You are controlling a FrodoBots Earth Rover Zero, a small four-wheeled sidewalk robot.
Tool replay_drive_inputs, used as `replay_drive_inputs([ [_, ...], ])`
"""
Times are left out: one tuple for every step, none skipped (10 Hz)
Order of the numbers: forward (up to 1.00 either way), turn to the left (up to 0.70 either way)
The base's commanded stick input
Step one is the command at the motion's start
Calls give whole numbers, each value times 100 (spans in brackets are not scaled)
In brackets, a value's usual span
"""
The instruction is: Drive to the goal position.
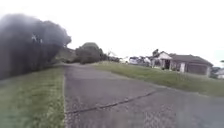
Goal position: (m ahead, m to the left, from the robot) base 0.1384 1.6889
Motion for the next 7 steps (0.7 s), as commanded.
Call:
replay_drive_inputs([
  [0, 0],
  [0, 0],
  [0, 0],
  [0, 0],
  [0, 0],
  [0, 0],
  [0, 0],
])
